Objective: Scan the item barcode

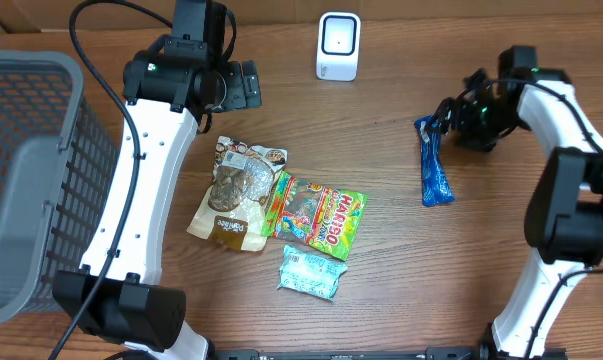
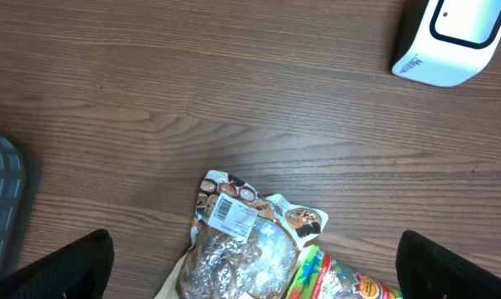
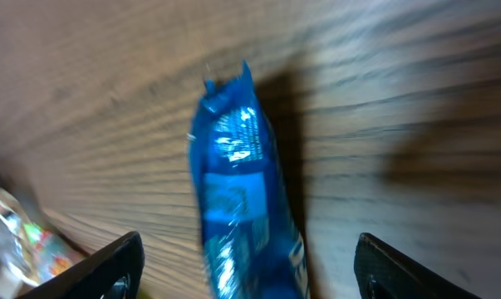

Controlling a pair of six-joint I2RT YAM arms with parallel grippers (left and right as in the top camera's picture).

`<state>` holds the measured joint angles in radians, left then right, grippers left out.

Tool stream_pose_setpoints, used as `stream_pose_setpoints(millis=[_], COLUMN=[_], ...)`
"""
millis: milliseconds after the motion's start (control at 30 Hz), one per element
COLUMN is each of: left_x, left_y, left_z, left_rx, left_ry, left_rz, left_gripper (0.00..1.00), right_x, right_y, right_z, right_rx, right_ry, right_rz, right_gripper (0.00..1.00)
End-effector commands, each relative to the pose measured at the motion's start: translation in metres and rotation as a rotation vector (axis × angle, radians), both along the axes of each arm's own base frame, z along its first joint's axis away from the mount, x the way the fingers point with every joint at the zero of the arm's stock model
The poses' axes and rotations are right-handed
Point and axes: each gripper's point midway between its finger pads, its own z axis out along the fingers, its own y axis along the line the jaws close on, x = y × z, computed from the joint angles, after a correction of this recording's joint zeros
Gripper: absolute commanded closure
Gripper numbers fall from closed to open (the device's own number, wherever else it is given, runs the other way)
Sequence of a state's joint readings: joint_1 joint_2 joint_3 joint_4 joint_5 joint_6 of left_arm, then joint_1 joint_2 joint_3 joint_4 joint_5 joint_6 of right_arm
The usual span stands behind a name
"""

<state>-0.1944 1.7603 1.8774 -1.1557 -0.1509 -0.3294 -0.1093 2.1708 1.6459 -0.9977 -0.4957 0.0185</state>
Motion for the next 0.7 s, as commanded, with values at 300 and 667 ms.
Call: stream_pose_setpoints(millis=[300,667], left_x=[0.000,0.000], left_y=[0.003,0.003], left_z=[0.012,0.012], left_rx=[0.011,0.011], left_ry=[-0.030,-0.031], left_rz=[-0.012,-0.012], left_gripper=[0.00,0.00], right_x=[-0.004,-0.005], right_y=[0.009,-0.006], right_z=[-0.015,-0.004], right_rx=[0.037,0.132], right_ry=[-0.073,-0.133], right_rz=[0.195,0.212], right_gripper=[0.19,0.27])
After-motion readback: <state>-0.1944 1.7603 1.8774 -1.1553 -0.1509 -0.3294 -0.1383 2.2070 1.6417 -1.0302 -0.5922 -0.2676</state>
